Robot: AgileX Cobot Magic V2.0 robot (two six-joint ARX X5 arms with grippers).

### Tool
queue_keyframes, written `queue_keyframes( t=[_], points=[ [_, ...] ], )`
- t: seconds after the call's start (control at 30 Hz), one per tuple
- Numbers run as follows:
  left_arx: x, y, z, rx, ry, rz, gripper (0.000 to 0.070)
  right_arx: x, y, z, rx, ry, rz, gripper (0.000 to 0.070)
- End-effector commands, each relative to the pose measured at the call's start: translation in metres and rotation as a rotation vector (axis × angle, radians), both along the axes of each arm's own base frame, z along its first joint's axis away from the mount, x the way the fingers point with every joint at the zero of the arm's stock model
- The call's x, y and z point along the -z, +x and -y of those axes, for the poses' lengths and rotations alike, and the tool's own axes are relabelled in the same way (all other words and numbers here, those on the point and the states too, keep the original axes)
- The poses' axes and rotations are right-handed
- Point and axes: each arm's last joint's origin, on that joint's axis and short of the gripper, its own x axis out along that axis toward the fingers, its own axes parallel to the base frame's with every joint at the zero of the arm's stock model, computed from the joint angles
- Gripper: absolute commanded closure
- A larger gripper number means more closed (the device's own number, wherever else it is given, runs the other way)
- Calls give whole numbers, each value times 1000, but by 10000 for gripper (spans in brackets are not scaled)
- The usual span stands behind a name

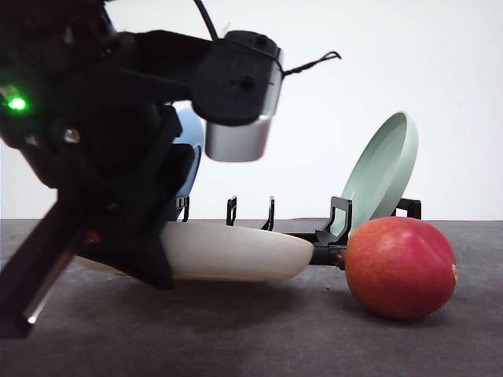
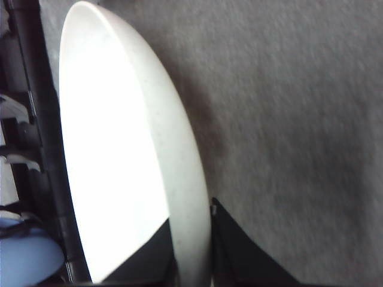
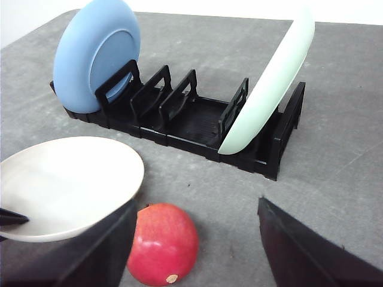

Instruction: Place pomegranate in white plate

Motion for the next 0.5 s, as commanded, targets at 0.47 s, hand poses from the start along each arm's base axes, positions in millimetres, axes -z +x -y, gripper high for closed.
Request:
queue_keyframes(
  t=[0.47],
  points=[
    [0,-5,10,37,-37,15,660,-6,-1,0,-2,14,17,296]
  ],
)
